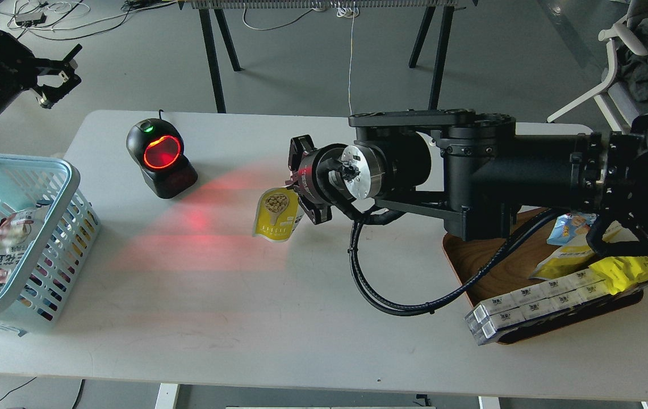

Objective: Scan snack and place in basket

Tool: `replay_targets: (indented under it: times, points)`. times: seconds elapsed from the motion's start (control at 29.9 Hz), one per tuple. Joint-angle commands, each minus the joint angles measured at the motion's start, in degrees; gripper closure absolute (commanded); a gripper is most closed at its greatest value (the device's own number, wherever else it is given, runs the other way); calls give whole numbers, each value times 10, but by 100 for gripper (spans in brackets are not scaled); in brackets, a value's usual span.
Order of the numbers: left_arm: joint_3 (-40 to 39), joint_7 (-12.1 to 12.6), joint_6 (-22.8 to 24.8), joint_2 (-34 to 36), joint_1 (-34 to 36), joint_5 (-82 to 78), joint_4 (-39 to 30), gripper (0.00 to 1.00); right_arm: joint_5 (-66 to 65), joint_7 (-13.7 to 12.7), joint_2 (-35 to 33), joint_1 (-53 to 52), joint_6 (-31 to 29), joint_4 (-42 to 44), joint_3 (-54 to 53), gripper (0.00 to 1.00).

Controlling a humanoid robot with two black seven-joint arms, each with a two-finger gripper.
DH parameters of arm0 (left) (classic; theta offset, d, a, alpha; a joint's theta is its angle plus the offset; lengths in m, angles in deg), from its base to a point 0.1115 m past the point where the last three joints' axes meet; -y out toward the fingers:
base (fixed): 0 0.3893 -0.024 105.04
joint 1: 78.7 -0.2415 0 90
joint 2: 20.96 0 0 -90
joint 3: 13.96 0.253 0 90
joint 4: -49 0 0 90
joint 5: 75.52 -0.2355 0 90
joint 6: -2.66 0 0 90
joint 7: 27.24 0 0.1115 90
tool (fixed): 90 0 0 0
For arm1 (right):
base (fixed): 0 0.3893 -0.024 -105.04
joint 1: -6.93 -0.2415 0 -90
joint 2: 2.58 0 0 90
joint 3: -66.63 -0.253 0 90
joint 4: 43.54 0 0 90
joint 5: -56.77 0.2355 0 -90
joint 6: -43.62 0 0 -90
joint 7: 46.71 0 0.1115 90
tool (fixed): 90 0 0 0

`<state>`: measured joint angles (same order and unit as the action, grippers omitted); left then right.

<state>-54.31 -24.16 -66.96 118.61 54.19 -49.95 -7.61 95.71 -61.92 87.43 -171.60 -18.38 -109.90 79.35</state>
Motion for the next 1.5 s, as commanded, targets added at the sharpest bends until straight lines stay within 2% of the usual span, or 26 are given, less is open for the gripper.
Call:
replay_targets:
  times: [0.0,0.1,0.13,0.17,0.2,0.23,0.3,0.4,0.67,0.77,0.83,1.0,1.17,1.3,1.47]
  points:
    - [0,0,0,0,0,0,0,0,0,-1,0,1,0,3,1,90]
    - [0,0,0,0,0,0,0,0,0,-2,0,0,0,3,1,70]
    - [0,0,0,0,0,0,0,0,0,-1,0,-1,0,3,1,54]
    - [0,0,0,1,0,0,0,0,0,-1,0,-1,0,3,0,43]
    - [0,0,0,1,0,0,0,0,0,-1,0,-2,0,3,1,42]
    - [0,0,0,1,0,0,0,0,0,-1,0,-3,0,3,1,36]
    - [0,0,0,1,0,0,1,0,0,1,0,-7,0,3,1,19]
    - [0,0,-1,1,0,0,0,0,-2,1,0,-12,0,3,0,7]
    - [-1,0,-9,1,1,0,3,0,-19,4,0,-52,0,-16,-1,4]
    - [-2,-1,-9,1,2,0,4,0,-26,18,-10,-73,0,-26,-2,4]
    - [-2,-6,-6,0,2,-1,7,0,-33,27,-49,-88,0,-41,-3,4]
    - [-4,-40,4,-2,8,0,39,0,-43,48,-169,-105,0,-78,-30,4]
    - [-4,-40,65,8,15,-1,40,0,-44,69,-292,-97,-4,-80,-41,4]
    - [-2,-38,75,47,24,-14,35,0,-44,83,-394,-61,-82,-75,-65,4]
    - [-2,-37,76,84,43,-108,7,0,-44,91,-488,17,-170,-71,-126,4]
